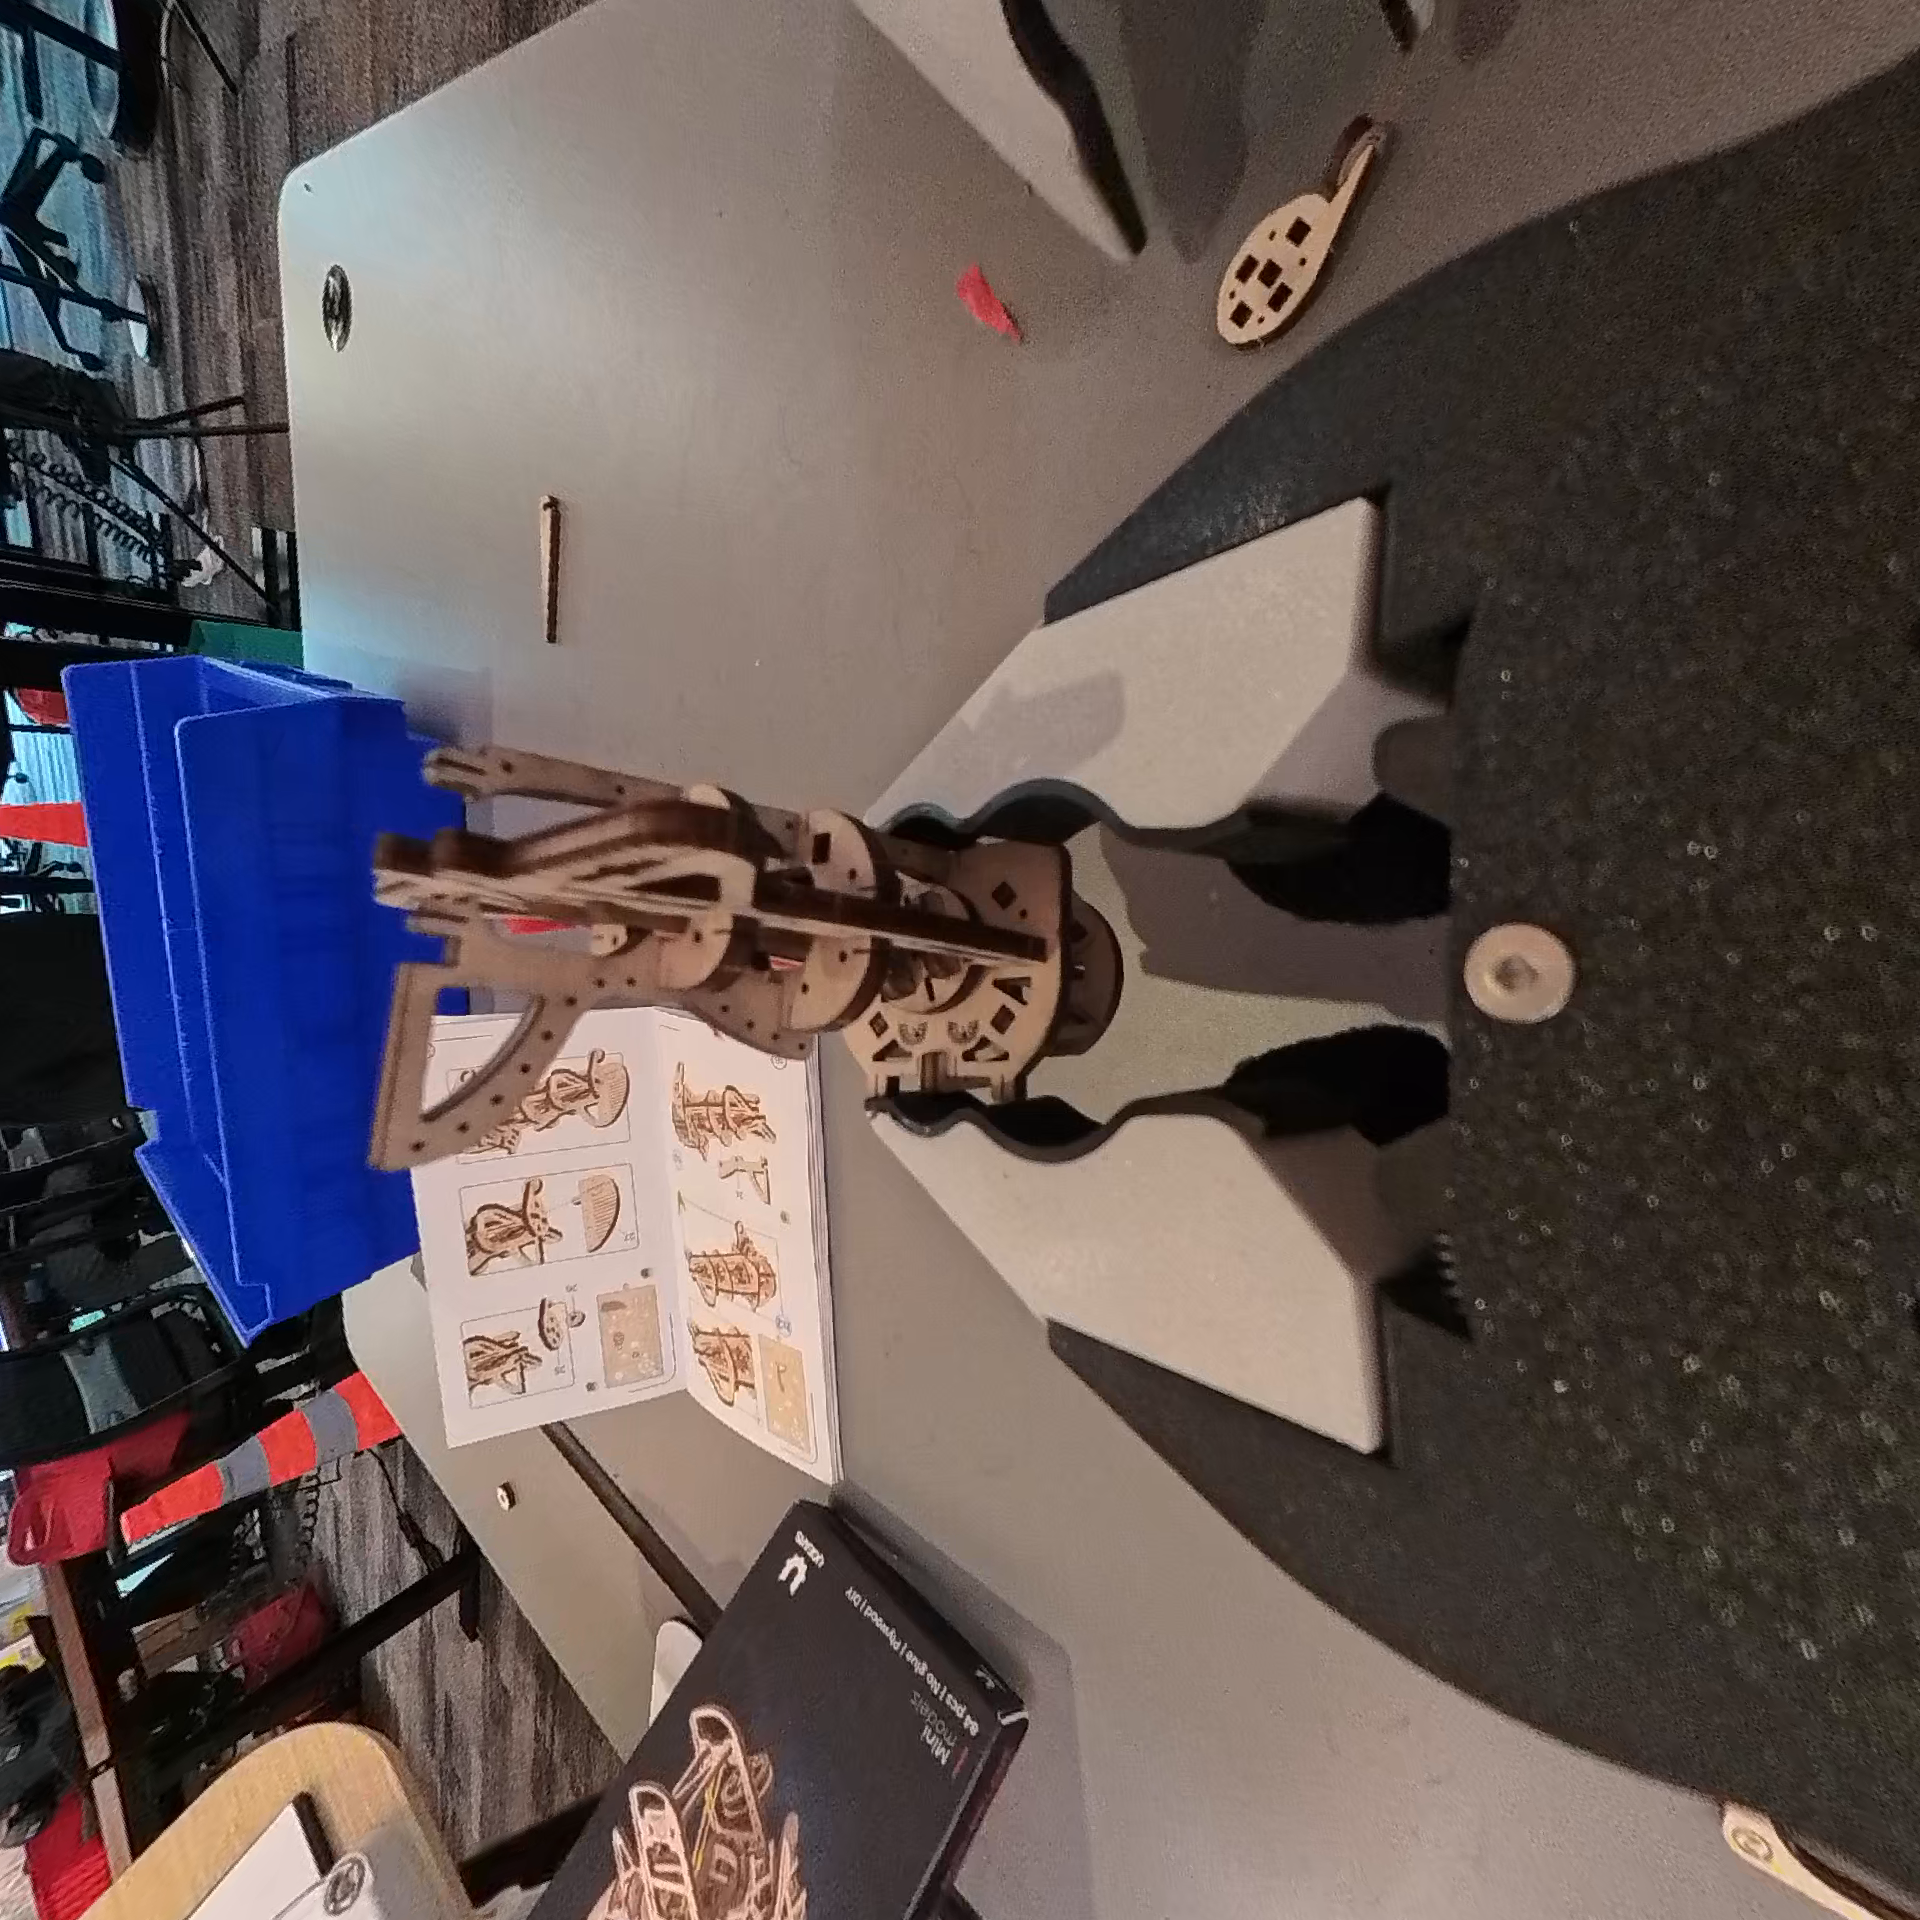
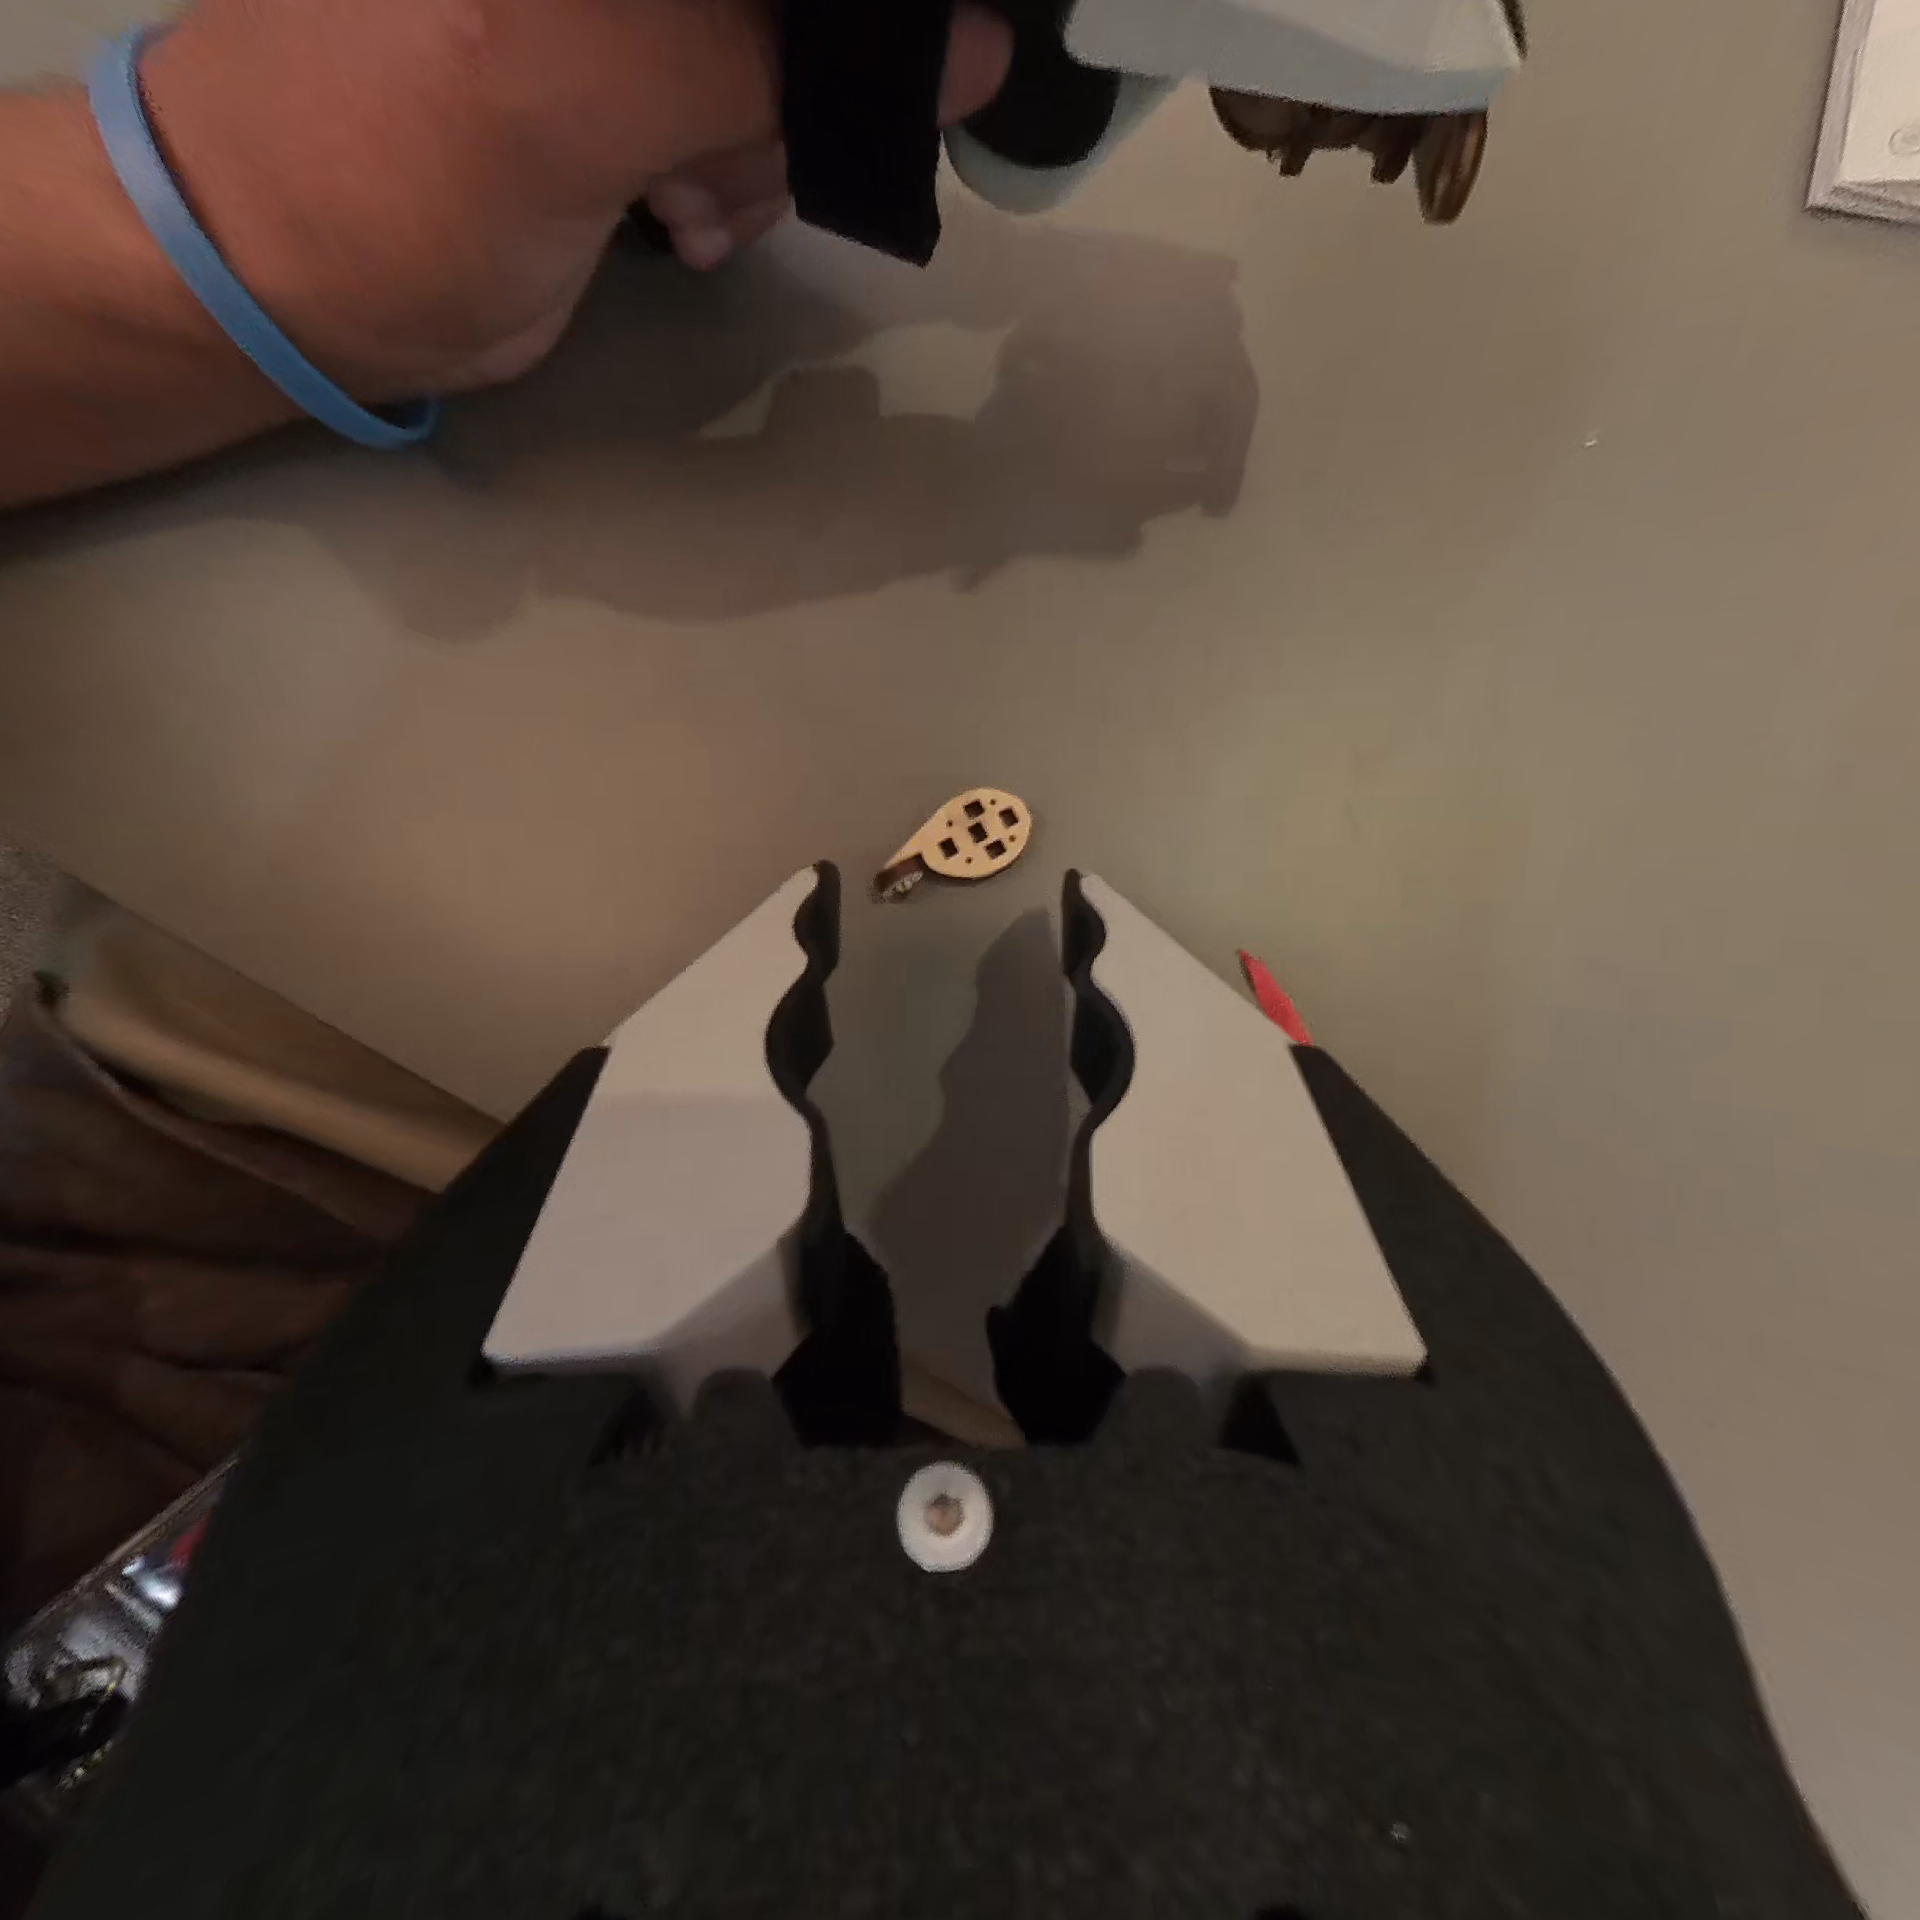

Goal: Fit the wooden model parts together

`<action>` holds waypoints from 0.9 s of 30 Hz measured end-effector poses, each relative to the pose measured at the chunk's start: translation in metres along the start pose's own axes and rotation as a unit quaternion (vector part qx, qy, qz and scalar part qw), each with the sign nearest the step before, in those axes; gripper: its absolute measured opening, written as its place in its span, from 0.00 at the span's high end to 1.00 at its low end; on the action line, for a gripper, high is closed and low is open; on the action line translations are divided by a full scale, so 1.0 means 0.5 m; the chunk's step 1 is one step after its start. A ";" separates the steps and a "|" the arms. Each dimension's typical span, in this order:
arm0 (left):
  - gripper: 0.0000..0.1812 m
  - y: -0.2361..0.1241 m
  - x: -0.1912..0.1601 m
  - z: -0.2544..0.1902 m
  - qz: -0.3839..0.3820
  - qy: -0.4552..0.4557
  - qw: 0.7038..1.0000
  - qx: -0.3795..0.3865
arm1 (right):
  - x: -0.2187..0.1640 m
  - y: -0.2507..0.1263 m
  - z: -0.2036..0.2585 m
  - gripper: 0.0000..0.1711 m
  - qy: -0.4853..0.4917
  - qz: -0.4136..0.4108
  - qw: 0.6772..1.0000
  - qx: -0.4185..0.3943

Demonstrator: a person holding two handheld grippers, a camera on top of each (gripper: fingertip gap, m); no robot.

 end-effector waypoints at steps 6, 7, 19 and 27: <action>0.76 0.000 0.000 -0.001 0.000 0.002 1.000 0.000 | 0.020 0.015 0.020 0.72 -0.002 0.018 1.000 -0.001; 0.76 0.000 0.000 -0.001 0.000 0.002 1.000 0.000 | 0.017 0.020 0.025 0.74 -0.021 0.026 0.999 -0.019; 0.76 0.001 -0.001 -0.002 0.003 0.004 1.000 -0.001 | 0.006 0.032 0.021 0.83 0.014 0.016 1.000 0.020; 0.76 0.002 -0.002 -0.002 0.005 0.004 1.000 -0.002 | 0.025 0.041 0.036 0.87 -0.040 0.019 0.999 -0.009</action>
Point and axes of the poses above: each gripper's, where its closed fingertips meet, y out along the fingers, x out of its top, z = x × y across the jaws, the point moved 7 cm from there along -y, back along the fingers, and after that the axes turned 12 degrees about -y, right-handed, at the moved point
